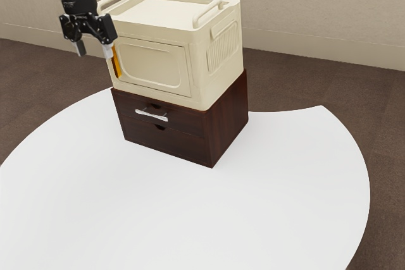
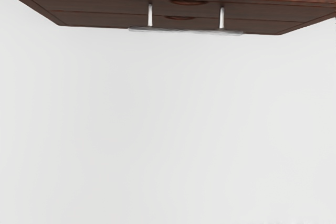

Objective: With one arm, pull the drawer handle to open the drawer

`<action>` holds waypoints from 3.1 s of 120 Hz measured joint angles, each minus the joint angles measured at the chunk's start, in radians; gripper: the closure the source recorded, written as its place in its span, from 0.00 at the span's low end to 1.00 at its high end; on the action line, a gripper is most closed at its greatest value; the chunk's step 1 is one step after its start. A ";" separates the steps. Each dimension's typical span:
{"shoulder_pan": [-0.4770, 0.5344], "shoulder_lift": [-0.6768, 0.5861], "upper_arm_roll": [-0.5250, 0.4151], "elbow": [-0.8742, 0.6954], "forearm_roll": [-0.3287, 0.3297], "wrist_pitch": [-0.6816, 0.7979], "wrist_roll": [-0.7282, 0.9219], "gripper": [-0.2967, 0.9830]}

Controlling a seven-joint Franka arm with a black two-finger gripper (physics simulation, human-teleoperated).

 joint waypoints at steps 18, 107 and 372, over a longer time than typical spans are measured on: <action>0.002 0.001 0.000 0.000 0.005 -0.002 0.009 0.23; -0.137 -0.277 -0.026 -0.457 0.066 0.273 0.126 0.23; -0.079 -0.057 0.009 -0.752 -0.090 1.039 1.570 0.23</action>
